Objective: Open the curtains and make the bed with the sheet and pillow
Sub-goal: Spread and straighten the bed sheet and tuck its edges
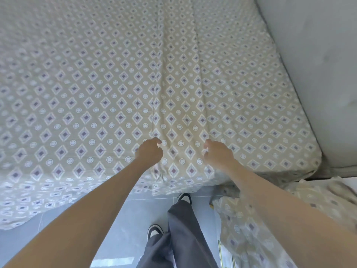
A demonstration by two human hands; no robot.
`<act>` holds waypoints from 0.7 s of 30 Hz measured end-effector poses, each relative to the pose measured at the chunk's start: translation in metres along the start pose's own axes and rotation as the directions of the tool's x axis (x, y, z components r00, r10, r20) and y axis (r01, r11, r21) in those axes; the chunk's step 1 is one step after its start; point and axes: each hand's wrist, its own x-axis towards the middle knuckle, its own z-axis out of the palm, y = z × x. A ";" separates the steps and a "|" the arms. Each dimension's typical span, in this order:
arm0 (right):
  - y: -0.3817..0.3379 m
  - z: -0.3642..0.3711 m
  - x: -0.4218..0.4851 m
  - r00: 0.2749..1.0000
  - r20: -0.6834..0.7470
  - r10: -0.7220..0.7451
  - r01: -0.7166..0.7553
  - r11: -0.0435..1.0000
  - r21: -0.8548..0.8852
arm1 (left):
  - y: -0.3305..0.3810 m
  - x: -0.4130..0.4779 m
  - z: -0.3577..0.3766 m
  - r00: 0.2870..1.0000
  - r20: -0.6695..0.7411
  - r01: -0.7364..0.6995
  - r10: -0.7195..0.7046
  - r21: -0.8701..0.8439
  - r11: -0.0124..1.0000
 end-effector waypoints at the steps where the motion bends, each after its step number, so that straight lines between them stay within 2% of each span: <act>1: -0.005 -0.023 -0.008 0.999 -0.046 0.000 0.000 1.000 -0.002 | 0.010 -0.009 -0.019 0.999 -0.040 -0.033 0.033 -0.007 0.999; 7: -0.036 -0.145 -0.059 0.963 -0.259 -0.070 0.062 0.997 -0.037 | 0.074 -0.066 -0.124 0.961 -0.237 -0.168 0.143 -0.087 0.982; 12: -0.057 -0.243 -0.115 0.897 -0.427 -0.112 0.135 0.991 0.024 | 0.139 -0.130 -0.205 0.895 -0.375 -0.325 0.243 -0.173 0.930; 17: -0.056 -0.305 -0.166 0.816 -0.572 -0.085 0.159 0.984 0.081 | 0.191 -0.188 -0.247 0.836 -0.436 -0.454 0.335 -0.205 0.867; 21: -0.037 -0.324 -0.208 0.787 -0.616 -0.039 0.141 0.983 0.117 | 0.224 -0.225 -0.249 0.817 -0.409 -0.515 0.406 -0.203 0.833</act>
